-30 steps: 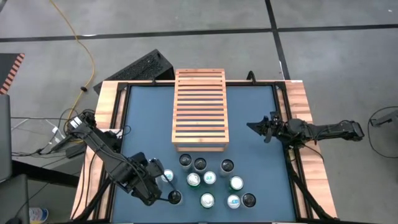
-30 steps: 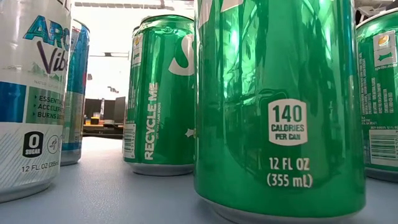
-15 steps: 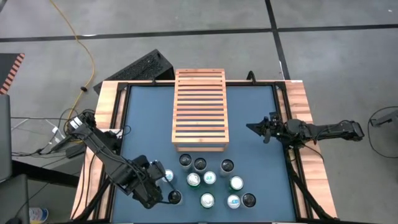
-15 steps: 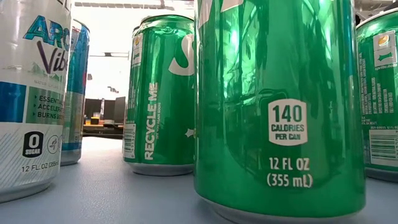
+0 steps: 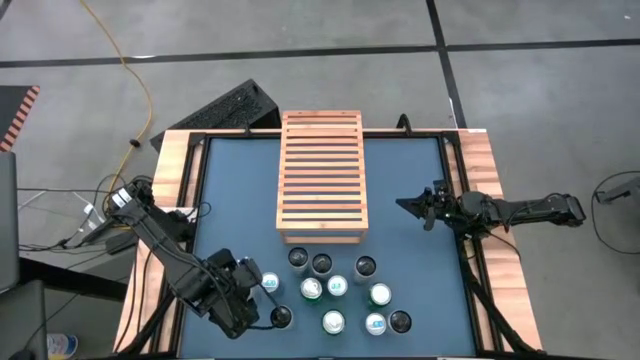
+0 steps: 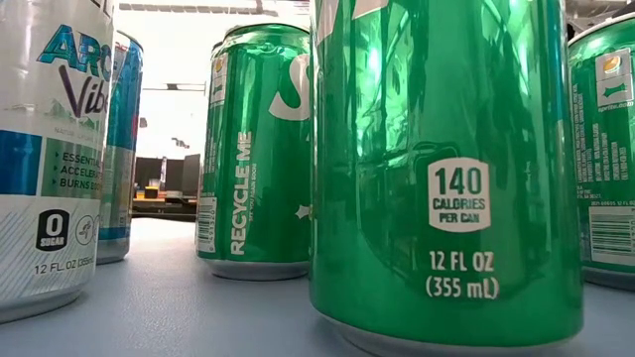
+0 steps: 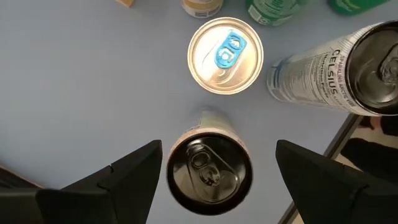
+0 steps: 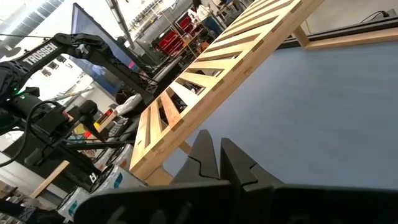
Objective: Place canned beverage on shelf
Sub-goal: Put the white yellow soda can on the shelf
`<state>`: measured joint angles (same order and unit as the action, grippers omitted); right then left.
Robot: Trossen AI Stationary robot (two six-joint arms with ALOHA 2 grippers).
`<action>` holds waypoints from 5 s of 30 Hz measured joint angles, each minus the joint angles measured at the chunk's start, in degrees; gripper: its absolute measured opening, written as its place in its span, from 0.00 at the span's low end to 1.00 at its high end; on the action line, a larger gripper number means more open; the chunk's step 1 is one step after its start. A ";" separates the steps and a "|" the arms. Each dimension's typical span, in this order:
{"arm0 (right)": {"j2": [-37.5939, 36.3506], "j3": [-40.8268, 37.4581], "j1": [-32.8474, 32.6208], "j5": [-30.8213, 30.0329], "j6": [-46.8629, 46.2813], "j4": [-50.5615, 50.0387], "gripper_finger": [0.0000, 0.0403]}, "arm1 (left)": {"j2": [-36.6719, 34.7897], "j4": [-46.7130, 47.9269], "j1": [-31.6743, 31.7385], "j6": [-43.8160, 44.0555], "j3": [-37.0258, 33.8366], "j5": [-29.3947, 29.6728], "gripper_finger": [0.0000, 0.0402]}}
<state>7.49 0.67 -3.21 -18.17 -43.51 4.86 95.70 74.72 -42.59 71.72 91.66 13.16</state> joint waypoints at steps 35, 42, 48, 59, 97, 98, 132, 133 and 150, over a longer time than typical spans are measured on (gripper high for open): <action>0.00 0.00 -0.01 0.01 -0.06 -0.07 0.00 | -0.02 -3.40 -1.33 1.99 -4.48 -1.46 0.75; -0.02 0.00 -0.01 0.01 0.00 -0.17 0.00 | -0.02 -3.33 -1.33 2.15 -4.59 -1.42 0.75; -0.01 0.00 -0.01 0.01 0.00 -0.18 0.00 | -0.02 -3.03 -1.33 1.34 -4.59 -0.81 0.75; -0.01 0.00 -0.01 0.04 0.00 -0.18 0.00 | -0.02 -3.93 -1.31 2.22 -4.35 -3.04 0.75; -0.02 0.00 -0.01 0.06 -0.04 -0.17 0.00 | 0.00 -4.99 2.14 -1.08 -5.95 -5.38 0.70; 0.00 0.00 0.00 0.06 -0.03 -0.17 0.00 | 0.00 -4.99 2.16 -1.35 -5.95 -5.39 0.67; 0.00 0.02 -0.01 0.08 -0.09 -0.15 0.00 | -7.62 15.48 14.57 -7.14 17.54 -8.88 0.59; 0.00 0.00 0.00 0.08 -0.09 -0.13 0.00 | -7.63 15.75 15.50 -8.53 18.51 -8.47 0.59; -0.01 0.01 -0.01 0.08 -0.04 -0.16 0.00 | -7.45 14.34 33.88 -31.79 27.03 -10.53 0.59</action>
<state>7.47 0.68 -3.22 -18.08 -43.55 4.70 88.25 89.07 -8.71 39.92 118.69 2.64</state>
